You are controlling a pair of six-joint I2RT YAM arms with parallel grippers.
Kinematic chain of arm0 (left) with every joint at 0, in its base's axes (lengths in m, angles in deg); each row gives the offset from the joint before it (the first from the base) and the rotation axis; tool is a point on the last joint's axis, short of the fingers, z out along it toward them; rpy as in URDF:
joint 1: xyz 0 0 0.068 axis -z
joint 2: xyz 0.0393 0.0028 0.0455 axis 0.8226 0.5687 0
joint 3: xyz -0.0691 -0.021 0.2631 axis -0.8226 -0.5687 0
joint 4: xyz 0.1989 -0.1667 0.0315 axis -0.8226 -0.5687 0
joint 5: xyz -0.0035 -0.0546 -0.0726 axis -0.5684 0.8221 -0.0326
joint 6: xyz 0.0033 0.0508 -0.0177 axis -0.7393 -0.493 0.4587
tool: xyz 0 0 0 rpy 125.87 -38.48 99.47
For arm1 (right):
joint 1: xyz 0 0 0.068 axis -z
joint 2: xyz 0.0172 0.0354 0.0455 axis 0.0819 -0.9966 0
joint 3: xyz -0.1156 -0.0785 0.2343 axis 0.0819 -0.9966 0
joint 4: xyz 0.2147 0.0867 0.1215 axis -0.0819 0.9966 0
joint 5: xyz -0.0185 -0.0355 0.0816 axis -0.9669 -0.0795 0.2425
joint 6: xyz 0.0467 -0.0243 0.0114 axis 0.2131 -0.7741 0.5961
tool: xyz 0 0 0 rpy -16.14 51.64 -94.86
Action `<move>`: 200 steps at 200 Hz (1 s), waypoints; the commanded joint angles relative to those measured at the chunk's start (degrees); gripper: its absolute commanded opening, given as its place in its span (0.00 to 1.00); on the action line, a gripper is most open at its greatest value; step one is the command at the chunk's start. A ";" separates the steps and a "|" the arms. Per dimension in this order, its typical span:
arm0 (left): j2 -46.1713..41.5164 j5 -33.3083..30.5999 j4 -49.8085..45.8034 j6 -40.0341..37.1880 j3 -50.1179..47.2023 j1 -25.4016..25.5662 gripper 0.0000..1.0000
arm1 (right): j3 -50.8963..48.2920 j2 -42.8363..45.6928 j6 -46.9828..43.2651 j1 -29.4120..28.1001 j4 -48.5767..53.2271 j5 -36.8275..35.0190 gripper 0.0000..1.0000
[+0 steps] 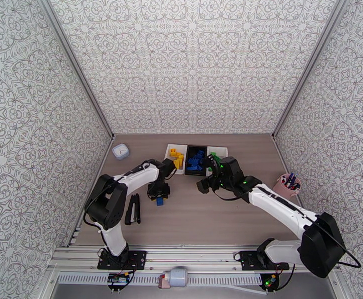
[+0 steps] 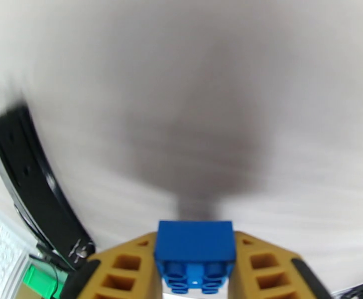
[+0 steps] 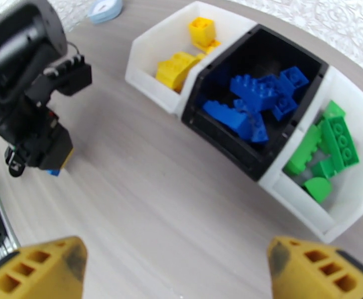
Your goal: Sort the legos into containers by color
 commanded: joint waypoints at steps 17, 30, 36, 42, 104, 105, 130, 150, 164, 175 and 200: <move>3.35 2.84 6.98 -3.18 10.34 1.64 0.30 | -3.02 4.62 5.05 1.94 -3.21 -6.45 1.00; 5.08 3.16 8.86 -4.03 13.99 1.69 0.29 | -3.94 5.90 5.68 2.61 -3.91 -7.75 1.00; 5.85 3.29 9.90 -4.46 15.95 1.84 0.29 | -4.15 6.38 5.81 2.99 -4.09 -7.86 1.00; 6.61 3.65 11.13 -4.89 17.64 1.78 0.29 | -4.37 6.71 5.86 3.28 -4.08 -7.86 1.00; 16.62 3.75 21.63 -4.05 32.39 1.51 0.27 | -3.35 7.05 5.59 4.76 -3.97 -8.23 1.00; 16.85 3.73 21.57 -4.02 32.71 1.51 0.27 | -3.35 7.04 5.60 4.76 -3.97 -8.29 1.00; 21.98 4.34 21.58 -2.88 39.22 0.80 0.28 | -3.02 6.71 5.75 5.06 -4.37 -8.75 1.00; 26.20 4.44 21.22 -2.85 43.66 0.33 0.28 | -3.01 6.14 6.19 5.12 -4.99 -8.82 1.00; 28.52 4.85 20.39 -2.77 47.51 -0.08 0.28 | -2.46 5.62 6.13 5.21 -5.16 -8.56 1.00; 29.71 5.18 19.85 -2.85 49.11 -0.41 0.29 | -2.01 5.24 5.88 5.20 -5.13 -8.35 1.00; 29.58 5.33 19.88 -4.03 49.66 -0.76 0.35 | -1.57 4.84 5.86 5.36 -5.54 -8.24 1.00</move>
